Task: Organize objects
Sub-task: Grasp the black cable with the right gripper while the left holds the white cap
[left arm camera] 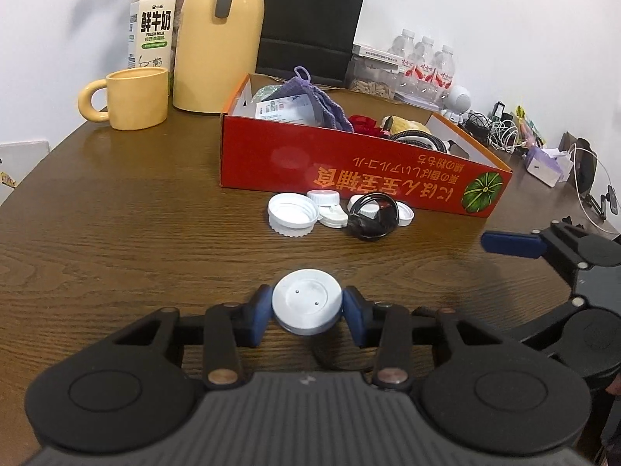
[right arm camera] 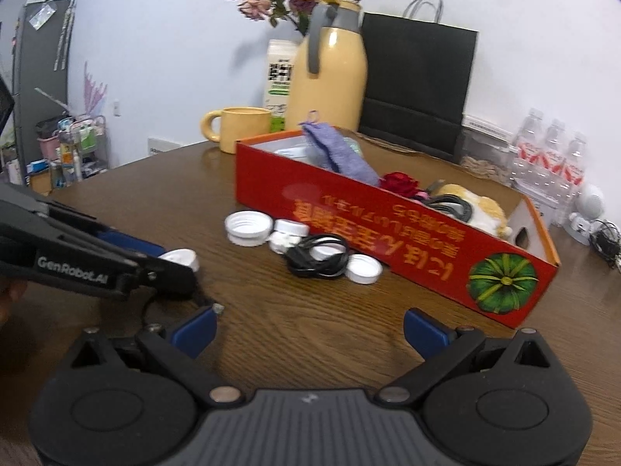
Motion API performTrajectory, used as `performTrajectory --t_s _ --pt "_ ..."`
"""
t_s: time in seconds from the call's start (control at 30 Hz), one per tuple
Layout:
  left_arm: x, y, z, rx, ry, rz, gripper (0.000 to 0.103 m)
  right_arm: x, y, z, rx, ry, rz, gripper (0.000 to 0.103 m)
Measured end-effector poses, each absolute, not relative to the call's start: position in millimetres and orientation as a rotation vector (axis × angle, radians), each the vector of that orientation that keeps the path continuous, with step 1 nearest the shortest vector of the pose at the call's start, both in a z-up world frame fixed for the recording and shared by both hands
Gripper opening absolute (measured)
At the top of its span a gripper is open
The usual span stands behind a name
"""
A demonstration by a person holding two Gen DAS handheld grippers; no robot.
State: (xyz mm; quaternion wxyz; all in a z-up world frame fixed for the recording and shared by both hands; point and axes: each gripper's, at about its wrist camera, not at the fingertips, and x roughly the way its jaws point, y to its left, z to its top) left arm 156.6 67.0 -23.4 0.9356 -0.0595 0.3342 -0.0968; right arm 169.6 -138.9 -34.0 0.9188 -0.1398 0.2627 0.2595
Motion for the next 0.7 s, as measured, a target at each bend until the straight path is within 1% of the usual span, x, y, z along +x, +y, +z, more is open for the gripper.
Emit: performTrajectory --t_s 0.33,0.5,0.57,0.6,0.63,0.67,0.7 --pt "153.2 71.3 -24.9 -0.142 0.682 -0.215 0.040 174.1 -108.5 -42.3 -0.317 0.577 0.593 0.103" --pt "147.7 75.0 -22.0 -0.154 0.665 -0.221 0.040 178.1 -103.3 -44.3 -0.320 0.596 0.584 0.100" --pt "145.2 77.4 -21.3 -0.158 0.662 -0.221 0.040 179.2 -105.6 -44.0 -0.303 0.603 0.590 0.090" --pt "144.3 78.4 -21.3 -0.158 0.662 -0.219 0.040 179.7 -106.5 -43.8 -0.294 0.605 0.597 0.087" --pt "143.6 79.7 -21.4 -0.160 0.663 -0.217 0.040 179.8 -107.2 -43.5 -0.286 0.605 0.605 0.080" --pt "142.3 80.8 -21.5 -0.161 0.664 -0.219 0.040 179.3 -107.1 -43.2 -0.282 0.603 0.616 0.071" --pt "141.5 81.8 -21.5 -0.163 0.665 -0.219 0.040 178.2 -106.5 -42.7 -0.282 0.598 0.629 0.065"
